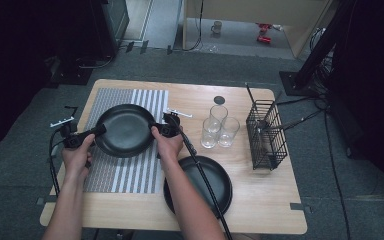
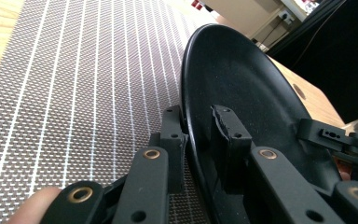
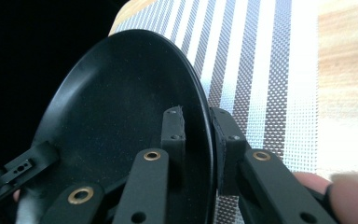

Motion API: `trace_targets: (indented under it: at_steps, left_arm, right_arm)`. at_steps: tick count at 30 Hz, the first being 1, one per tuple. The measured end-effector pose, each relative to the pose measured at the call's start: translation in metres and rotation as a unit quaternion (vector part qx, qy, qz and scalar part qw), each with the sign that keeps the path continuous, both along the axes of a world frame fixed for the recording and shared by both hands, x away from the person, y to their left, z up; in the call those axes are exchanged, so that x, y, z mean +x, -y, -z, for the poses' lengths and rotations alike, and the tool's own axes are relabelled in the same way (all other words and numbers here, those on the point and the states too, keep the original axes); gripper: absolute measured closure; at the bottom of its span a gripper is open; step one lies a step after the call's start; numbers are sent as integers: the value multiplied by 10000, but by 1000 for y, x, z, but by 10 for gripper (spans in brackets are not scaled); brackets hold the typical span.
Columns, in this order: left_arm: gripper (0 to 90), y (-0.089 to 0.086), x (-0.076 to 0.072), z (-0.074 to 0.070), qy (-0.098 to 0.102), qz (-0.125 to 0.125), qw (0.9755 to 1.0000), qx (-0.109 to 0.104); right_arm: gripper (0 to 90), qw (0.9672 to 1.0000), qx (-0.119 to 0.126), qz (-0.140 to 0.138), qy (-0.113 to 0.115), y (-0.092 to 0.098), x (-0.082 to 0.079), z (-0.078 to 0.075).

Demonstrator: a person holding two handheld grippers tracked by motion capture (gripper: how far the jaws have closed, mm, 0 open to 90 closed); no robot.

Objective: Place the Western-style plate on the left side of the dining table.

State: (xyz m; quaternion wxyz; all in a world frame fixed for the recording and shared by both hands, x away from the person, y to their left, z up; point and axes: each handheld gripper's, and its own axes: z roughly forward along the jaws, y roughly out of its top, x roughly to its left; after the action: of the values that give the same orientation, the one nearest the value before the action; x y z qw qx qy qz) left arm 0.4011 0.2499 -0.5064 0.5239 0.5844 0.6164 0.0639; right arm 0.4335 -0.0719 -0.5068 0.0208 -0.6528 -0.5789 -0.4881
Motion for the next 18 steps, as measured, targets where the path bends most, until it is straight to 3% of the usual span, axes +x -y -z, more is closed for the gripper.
trace_targets:
  at_steps: [5,18]
  left_arm:
    - [766,4,3,6,-19,-33,9998,177]
    - [742,13,5,11,59,-146,9991,398]
  right_arm:
    - [767,9998,-39,35,-177,0,6,12]
    - [761,9996,-151,131,-174,1,12,15]
